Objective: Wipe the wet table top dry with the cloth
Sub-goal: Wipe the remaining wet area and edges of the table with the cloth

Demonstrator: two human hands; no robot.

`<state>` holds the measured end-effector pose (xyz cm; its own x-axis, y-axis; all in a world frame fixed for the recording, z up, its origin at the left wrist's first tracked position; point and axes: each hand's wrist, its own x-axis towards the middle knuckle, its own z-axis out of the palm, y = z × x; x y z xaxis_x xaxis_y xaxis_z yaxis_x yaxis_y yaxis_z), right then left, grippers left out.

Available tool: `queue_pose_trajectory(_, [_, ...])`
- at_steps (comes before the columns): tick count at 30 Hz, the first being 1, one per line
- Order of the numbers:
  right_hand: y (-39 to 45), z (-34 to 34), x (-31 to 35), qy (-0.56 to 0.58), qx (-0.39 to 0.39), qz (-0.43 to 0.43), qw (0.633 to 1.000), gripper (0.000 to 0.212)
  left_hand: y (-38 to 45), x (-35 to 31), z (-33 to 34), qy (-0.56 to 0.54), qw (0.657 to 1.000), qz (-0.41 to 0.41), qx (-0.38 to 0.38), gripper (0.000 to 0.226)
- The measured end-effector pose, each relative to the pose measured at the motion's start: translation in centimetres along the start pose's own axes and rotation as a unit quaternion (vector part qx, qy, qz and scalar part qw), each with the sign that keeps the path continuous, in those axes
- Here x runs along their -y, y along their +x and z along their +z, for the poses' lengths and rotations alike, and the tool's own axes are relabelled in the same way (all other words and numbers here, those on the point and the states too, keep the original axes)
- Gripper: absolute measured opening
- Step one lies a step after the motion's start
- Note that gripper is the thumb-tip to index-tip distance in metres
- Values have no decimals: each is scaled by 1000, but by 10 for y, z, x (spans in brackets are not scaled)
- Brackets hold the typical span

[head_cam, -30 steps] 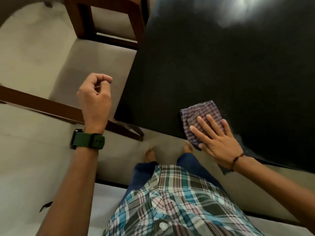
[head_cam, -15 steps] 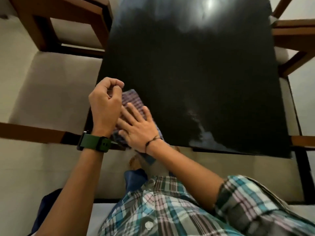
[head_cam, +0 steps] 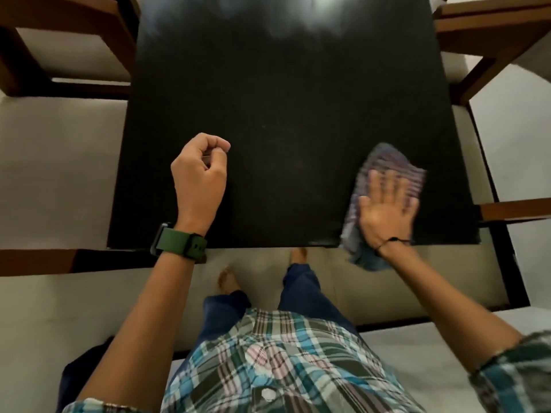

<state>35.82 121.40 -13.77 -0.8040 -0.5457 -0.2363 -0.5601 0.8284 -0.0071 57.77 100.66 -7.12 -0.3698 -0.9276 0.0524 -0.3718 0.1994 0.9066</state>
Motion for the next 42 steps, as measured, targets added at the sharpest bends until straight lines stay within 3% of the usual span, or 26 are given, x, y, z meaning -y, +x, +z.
queue_pose_trajectory(6, [-65,25,179,-17,21,-306,952,60,-2,-6,10,18,999,20,33,15])
queue_pose_trajectory(10, [-72,28,171,-33,-9,-367,929,52,3,-15,19,51,996,39,60,14])
queue_pose_trajectory(14, [-63,30,75,-19,-27,-269,963,57,14,-27,32,51,994,50,85,15])
queue_pose_trajectory(18, [-33,19,-38,-4,-7,-85,996,56,20,-37,45,38,993,56,98,16])
queue_pose_trajectory(22, [3,1,-142,44,-11,96,994,56,23,-40,48,30,992,59,104,15])
queue_pose_trajectory(25, [21,-11,-174,60,-21,167,984,53,27,-39,47,32,993,55,102,15])
queue_pose_trajectory(33, [7,-6,-124,4,-35,143,989,56,25,-43,51,14,993,60,97,14])
queue_pose_trajectory(42, [8,7,32,-28,-7,-80,996,63,25,-38,32,23,996,54,64,15])
